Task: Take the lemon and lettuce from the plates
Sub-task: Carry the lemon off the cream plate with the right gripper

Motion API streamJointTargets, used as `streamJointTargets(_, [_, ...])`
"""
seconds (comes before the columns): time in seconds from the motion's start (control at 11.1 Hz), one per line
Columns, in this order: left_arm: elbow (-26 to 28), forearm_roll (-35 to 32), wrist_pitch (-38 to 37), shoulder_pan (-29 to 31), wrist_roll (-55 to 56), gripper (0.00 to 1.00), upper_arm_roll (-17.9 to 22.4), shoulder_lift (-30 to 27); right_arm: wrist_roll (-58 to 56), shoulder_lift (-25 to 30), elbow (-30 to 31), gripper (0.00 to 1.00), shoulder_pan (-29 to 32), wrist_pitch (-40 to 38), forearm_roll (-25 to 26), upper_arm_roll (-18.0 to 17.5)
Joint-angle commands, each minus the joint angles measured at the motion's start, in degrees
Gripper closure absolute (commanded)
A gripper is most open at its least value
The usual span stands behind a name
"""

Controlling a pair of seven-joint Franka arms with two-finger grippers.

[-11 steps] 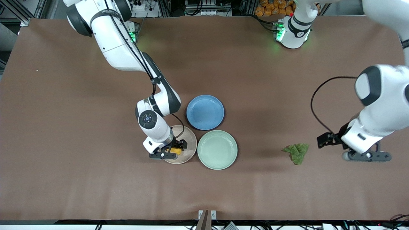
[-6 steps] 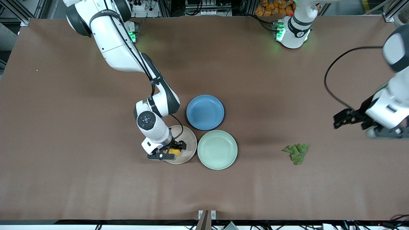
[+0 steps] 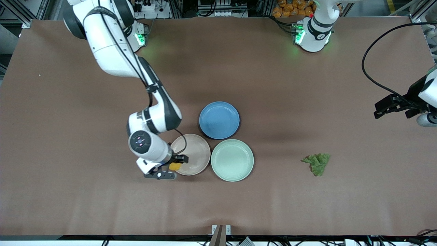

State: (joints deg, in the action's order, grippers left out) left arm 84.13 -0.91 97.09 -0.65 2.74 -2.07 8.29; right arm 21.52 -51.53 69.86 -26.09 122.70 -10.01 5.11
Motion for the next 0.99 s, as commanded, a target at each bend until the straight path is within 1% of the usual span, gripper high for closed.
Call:
streamJointTargets(0.0, [1.03,-1.64,-1.11,0.3,-0.19,0.0,-0.22,-2.3,-3.32,1.42,-1.83,0.5,5.24,-6.49,-0.72,-0.72])
streamJointTargets(0.09, [1.29,-1.64,-1.2,0.3,0.42,0.0,-0.22,-2.49,-4.72,1.6,-2.44,0.5,7.26,-8.51,-0.72,-0.72])
streamJointTargets(0.27, [4.27,-1.64,-0.51,0.39,0.42,0.0,-0.39,-4.15,-7.36,1.78,-3.5,0.5,10.87,-13.0,-0.28,-0.02])
streamJointTargets(0.36, [7.5,-1.47,1.85,0.48,0.42,0.0,-0.39,-5.81,-9.63,2.3,-3.5,0.5,13.06,-14.06,-0.02,-0.01])
streamJointTargets(0.45, [11.62,-1.38,6.4,1.0,0.42,0.0,-0.48,-7.92,-12.44,2.57,-3.5,0.49,14.74,-15.12,0.16,0.07])
streamJointTargets(0.54, [13.15,-1.47,7.23,1.0,0.34,0.0,-0.57,-8.72,-15.08,2.57,-3.5,0.49,15.88,-16.17,0.34,0.33])
streamJointTargets(0.63, [12.81,-1.64,7.15,0.83,0.34,0.0,-0.57,-8.47,-17.36,2.57,-3.5,0.49,17.55,-16.18,1.03,0.34])
streamJointTargets(0.81, [11.15,-1.64,6.19,0.83,-0.01,0.0,-0.57,-8.03,-21.68,2.57,-3.5,0.48,19.75,-16.27,5.24,0.34])
streamJointTargets(0.9, [10.62,-1.64,4.61,0.83,0.42,0.0,-0.66,-8.29,-22.91,2.57,-3.42,0.49,21.33,-17.05,5.35,0.25])
